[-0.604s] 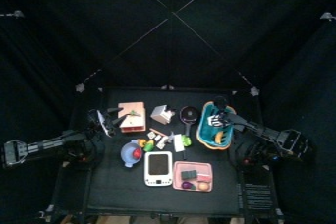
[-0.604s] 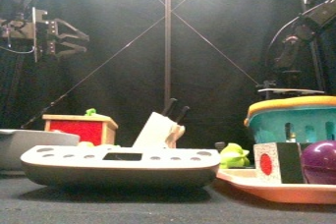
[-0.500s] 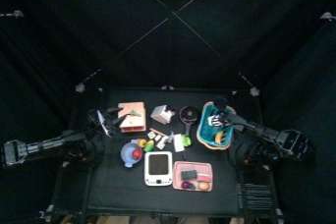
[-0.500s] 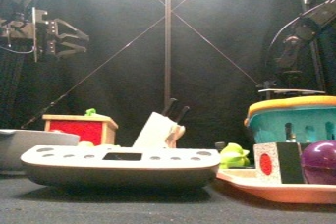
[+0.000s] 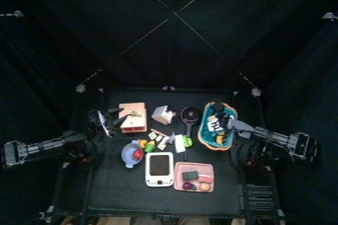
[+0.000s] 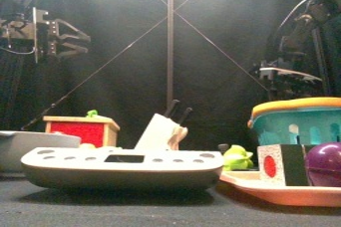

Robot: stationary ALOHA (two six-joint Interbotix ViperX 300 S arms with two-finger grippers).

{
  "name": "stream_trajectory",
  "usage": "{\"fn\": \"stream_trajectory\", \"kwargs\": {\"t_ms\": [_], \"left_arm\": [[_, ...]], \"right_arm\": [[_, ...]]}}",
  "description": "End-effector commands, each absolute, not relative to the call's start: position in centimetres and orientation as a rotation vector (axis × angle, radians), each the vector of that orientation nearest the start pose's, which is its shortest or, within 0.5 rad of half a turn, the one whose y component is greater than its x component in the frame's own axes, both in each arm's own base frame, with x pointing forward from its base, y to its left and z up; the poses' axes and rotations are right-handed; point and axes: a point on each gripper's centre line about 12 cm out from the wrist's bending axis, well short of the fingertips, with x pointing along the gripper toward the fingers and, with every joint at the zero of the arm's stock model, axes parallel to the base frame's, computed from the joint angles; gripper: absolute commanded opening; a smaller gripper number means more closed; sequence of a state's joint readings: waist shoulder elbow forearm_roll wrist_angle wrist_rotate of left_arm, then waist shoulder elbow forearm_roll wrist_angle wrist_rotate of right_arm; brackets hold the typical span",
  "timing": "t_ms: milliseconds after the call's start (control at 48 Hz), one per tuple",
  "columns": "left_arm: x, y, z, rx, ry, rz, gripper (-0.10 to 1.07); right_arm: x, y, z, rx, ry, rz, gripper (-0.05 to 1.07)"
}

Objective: Place egg sushi on stove

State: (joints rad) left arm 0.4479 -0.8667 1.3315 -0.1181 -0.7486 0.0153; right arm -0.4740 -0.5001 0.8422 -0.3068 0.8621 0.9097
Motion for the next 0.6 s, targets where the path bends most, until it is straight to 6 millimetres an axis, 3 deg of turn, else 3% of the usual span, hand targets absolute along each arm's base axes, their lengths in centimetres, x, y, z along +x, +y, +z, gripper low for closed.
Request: {"fn": "stream_trajectory", "kwargs": {"t_ms": [0, 250, 583], "left_arm": [[17.0, 9.2, 27.2, -0.011, -0.316, 0.513, 0.86], [17.0, 9.2, 27.2, -0.010, -0.318, 0.513, 0.86], [17.0, 9.2, 27.2, -0.012, -0.317, 0.514, 0.86]], "right_arm": [[20.2, -12.5, 24.0, 0.707, 0.853, -0.978, 0.67], [21.6, -10.6, 26.8, 0.666, 0.794, -0.877, 0.66], [26.9, -6.0, 29.3, 0.522, 0.710, -0.595, 0.66]]}}
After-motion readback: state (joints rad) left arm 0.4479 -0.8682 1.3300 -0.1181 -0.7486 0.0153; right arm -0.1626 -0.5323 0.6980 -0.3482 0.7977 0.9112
